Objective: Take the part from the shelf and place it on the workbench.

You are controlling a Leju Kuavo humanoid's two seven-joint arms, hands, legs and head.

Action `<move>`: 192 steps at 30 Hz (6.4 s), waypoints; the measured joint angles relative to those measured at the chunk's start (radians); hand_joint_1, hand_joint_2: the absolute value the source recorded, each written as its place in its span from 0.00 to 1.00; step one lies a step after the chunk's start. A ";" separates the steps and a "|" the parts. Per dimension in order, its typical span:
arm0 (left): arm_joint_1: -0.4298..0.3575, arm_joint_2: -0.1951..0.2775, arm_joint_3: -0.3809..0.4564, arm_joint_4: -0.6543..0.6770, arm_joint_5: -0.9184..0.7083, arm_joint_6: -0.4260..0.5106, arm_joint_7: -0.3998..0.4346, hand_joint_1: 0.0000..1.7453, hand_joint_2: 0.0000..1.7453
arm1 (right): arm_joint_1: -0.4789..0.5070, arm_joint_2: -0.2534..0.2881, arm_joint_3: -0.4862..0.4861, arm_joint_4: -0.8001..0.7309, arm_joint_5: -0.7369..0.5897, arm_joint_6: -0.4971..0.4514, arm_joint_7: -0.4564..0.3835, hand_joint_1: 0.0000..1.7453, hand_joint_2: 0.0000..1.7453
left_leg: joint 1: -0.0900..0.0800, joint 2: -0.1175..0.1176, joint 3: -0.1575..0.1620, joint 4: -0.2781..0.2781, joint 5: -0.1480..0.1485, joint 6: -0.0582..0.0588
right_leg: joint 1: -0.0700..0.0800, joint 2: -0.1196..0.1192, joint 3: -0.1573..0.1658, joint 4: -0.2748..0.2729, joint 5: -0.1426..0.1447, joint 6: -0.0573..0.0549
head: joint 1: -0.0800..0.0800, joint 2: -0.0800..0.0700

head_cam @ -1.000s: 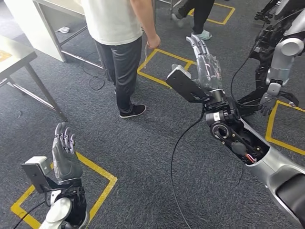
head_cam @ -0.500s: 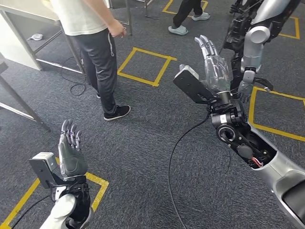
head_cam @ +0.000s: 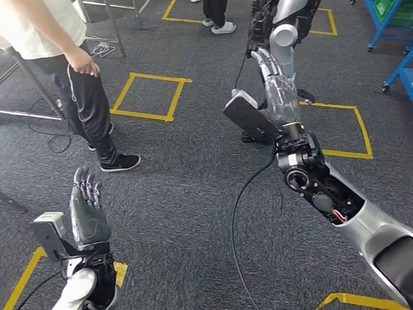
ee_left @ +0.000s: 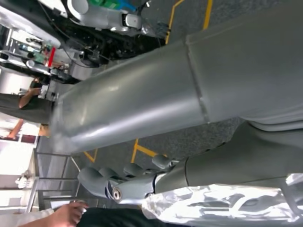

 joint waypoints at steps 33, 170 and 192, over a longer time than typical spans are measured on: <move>0.001 -0.001 0.000 -0.015 -0.015 -0.010 0.018 0.00 0.00 | 0.032 0.000 -0.029 -0.026 0.021 -0.002 0.010 0.00 0.00 | 0.002 0.025 0.012 -0.021 0.007 0.013 | 0.001 -0.035 -0.024 0.042 -0.026 0.014 | 0.007 0.000; -0.008 -0.009 0.000 -0.021 0.003 0.002 0.016 0.00 0.00 | 0.102 -0.015 -0.100 -0.080 0.010 -0.015 0.002 0.00 0.00 | 0.004 0.144 0.014 0.020 -0.042 -0.025 | -0.005 -0.150 0.008 0.016 -0.021 -0.012 | 0.016 0.000; 0.012 -0.001 0.000 -0.018 0.004 0.029 0.008 0.00 0.00 | 0.185 -0.023 -0.157 -0.121 0.015 -0.155 0.029 0.00 0.00 | -0.012 0.046 -0.003 -0.009 0.000 0.003 | 0.006 -0.081 0.020 0.005 -0.025 -0.015 | -0.001 0.000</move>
